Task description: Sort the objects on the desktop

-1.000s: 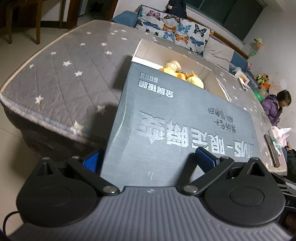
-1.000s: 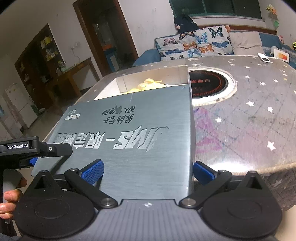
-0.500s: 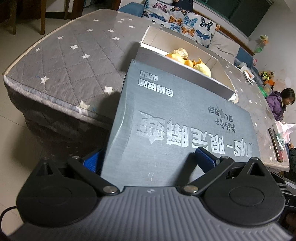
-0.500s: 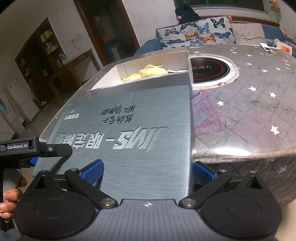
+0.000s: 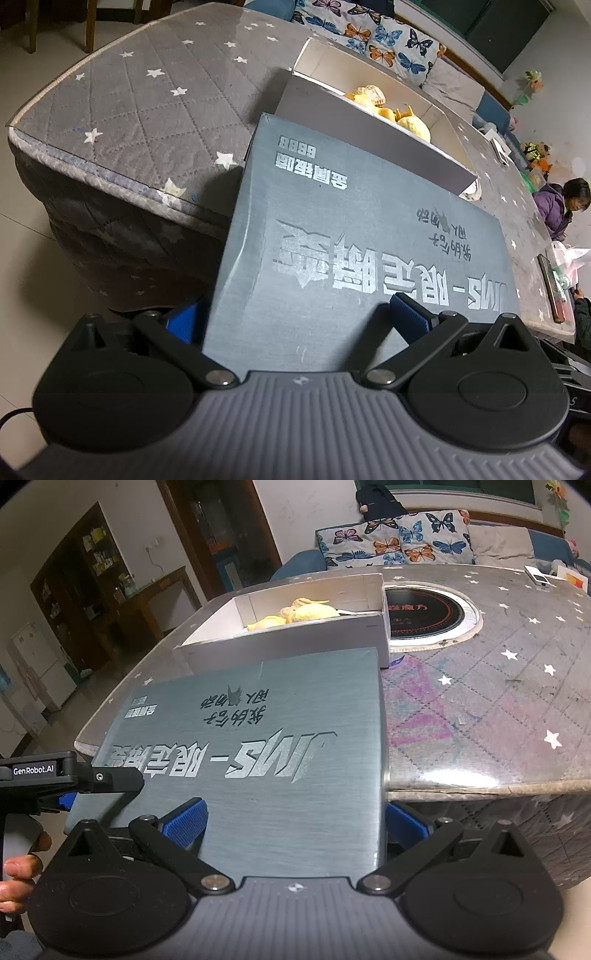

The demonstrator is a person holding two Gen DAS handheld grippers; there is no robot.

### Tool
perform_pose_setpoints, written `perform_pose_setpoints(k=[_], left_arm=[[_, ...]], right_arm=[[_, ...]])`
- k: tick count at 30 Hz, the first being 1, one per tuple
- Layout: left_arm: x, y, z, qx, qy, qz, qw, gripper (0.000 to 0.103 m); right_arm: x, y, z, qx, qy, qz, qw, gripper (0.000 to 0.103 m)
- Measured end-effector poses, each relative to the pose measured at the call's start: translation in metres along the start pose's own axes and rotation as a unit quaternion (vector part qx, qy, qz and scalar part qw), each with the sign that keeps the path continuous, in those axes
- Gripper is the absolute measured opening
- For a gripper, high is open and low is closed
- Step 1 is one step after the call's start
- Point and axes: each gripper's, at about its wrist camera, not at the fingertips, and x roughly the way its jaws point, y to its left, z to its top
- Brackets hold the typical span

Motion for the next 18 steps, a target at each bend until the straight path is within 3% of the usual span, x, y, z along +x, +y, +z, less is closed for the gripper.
perform_pose_setpoints(k=[18], left_arm=[[-0.0015, -0.0025, -0.0044, 0.007, 0.01, -0.013, 0.9998, 0.103]], right_arm=[[-0.0094, -0.003, -0.0076, 0.004, -0.005, -0.012, 1.0, 0.103]])
